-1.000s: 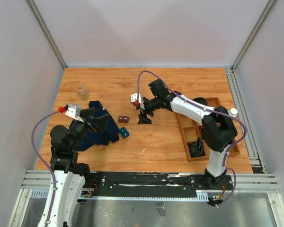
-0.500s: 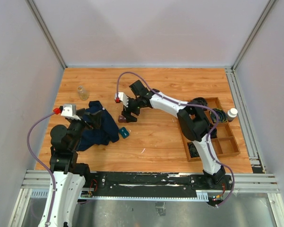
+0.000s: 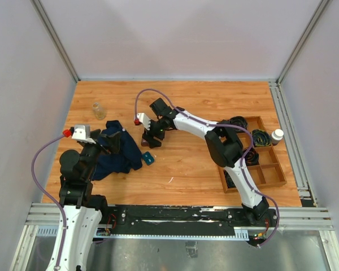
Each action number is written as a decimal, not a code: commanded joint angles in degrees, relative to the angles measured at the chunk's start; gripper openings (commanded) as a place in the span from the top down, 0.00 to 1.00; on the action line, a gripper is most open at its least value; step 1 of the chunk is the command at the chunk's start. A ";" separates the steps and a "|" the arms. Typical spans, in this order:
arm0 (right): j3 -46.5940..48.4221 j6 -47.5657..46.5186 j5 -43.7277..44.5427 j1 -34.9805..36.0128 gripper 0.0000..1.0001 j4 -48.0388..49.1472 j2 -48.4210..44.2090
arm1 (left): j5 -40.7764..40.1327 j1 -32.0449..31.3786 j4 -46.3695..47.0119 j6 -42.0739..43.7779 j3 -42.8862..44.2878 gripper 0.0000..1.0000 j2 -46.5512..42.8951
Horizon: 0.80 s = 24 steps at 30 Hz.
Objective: Sort the pills into containers
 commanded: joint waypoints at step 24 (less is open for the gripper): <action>-12.71 -7.46 -7.01 -2.15 0.83 -2.04 -13.68 | 10.49 0.22 4.71 -1.05 0.47 0.06 -0.57</action>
